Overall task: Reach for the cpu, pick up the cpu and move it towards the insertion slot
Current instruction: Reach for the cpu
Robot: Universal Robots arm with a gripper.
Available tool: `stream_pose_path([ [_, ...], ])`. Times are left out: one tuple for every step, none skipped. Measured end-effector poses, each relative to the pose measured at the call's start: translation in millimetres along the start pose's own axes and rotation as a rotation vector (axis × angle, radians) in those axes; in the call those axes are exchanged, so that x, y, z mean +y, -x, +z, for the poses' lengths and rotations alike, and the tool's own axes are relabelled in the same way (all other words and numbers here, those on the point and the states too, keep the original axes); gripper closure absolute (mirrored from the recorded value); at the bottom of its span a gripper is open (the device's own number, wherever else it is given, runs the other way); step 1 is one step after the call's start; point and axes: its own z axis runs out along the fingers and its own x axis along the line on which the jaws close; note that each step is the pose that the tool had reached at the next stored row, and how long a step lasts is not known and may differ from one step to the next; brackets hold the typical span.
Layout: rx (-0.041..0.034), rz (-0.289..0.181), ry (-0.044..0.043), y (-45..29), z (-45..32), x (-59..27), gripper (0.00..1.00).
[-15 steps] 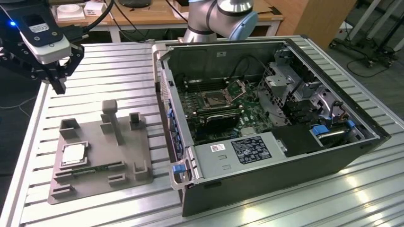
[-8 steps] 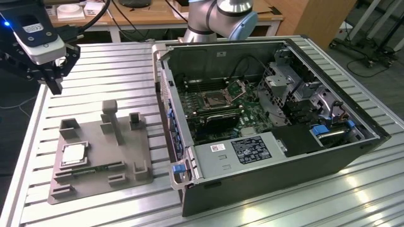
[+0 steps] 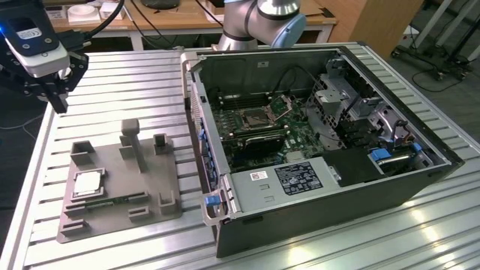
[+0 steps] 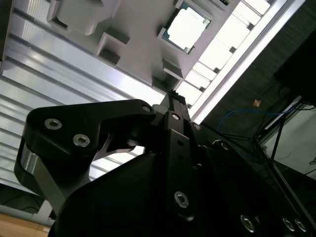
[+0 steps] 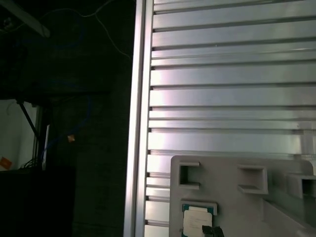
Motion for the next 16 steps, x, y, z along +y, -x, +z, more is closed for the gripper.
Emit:
stream_pose_path([
  [0.0001,0.0,0.0,-1.3,0.0,0.0,0.89],
  [0.0001,0.0,-0.0001,-2.3,0.0,0.0,0.89],
  [0.0,0.0,0.0,-2.8,0.0,0.0,0.89],
  [0.0,0.0,0.0,-2.9,0.0,0.0,0.89],
  [-0.0001,0.0,0.0,-2.9,0.0,0.0,0.89],
  [-0.0001,0.0,0.0001,-3.1,0.0,0.0,0.89],
  [0.0,0.0,0.0,-3.2,0.0,0.0,0.89],
  [0.0,0.0,0.0,-3.2,0.0,0.1,0.89],
  [0.0,0.0,0.0,-3.2,0.0,0.1,0.89],
  [0.0,0.0,0.0,-3.2,0.0,0.0,0.89],
  [-0.0001,0.0,0.0,-3.3,0.0,0.1,0.89],
  [0.0,0.0,0.0,-3.3,0.0,0.1,0.89],
  [0.0,0.0,0.0,-3.3,0.0,0.1,0.89],
  [0.0,0.0,-0.0002,-3.3,0.1,0.0,0.89],
  [0.0,0.0,-0.0002,-3.4,0.3,0.0,0.89],
  [-0.0001,0.0,-0.0001,-3.4,0.7,-0.1,0.89],
])
